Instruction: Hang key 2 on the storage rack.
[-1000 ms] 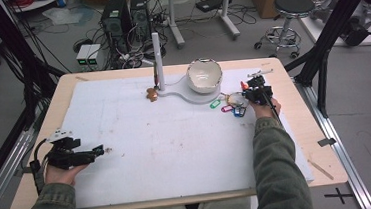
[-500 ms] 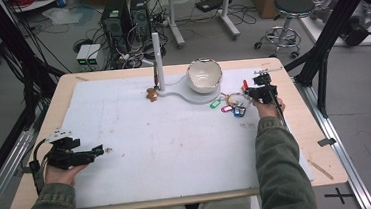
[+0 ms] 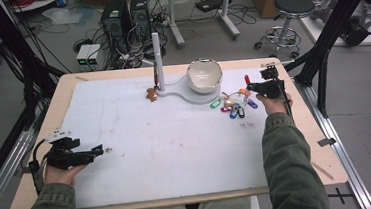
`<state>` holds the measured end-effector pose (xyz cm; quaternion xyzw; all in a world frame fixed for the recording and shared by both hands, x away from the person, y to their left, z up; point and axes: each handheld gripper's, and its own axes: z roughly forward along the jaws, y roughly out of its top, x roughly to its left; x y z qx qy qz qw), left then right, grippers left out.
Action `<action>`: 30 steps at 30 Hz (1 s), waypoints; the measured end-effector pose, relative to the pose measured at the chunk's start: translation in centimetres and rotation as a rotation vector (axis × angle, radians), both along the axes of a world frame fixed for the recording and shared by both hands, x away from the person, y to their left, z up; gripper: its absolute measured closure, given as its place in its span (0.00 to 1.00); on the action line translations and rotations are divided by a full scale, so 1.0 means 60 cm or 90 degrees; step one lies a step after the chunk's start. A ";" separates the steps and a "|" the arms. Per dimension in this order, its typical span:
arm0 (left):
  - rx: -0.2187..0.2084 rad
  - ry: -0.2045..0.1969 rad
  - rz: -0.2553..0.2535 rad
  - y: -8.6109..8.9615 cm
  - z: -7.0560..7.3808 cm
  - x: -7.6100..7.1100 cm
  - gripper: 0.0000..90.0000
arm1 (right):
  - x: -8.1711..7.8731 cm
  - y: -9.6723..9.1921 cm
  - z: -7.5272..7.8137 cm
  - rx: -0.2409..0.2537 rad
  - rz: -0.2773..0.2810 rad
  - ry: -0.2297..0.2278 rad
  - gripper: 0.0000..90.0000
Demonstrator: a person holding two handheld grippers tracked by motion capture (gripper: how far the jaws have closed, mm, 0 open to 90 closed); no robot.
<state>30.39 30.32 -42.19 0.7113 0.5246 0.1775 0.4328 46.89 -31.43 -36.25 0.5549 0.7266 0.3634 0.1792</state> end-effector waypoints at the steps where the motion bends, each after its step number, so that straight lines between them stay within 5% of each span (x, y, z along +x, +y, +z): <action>1: 0.000 0.000 0.000 0.001 0.000 0.000 0.02 | -0.002 0.000 0.005 0.002 0.004 -0.002 0.95; 18: -0.003 -0.004 -0.002 0.002 0.001 -0.002 0.02 | -0.020 0.021 0.070 0.040 0.055 0.012 0.95; 30: -0.009 -0.005 0.000 0.004 0.002 -0.002 0.02 | -0.040 0.021 0.125 0.088 0.072 -0.008 0.95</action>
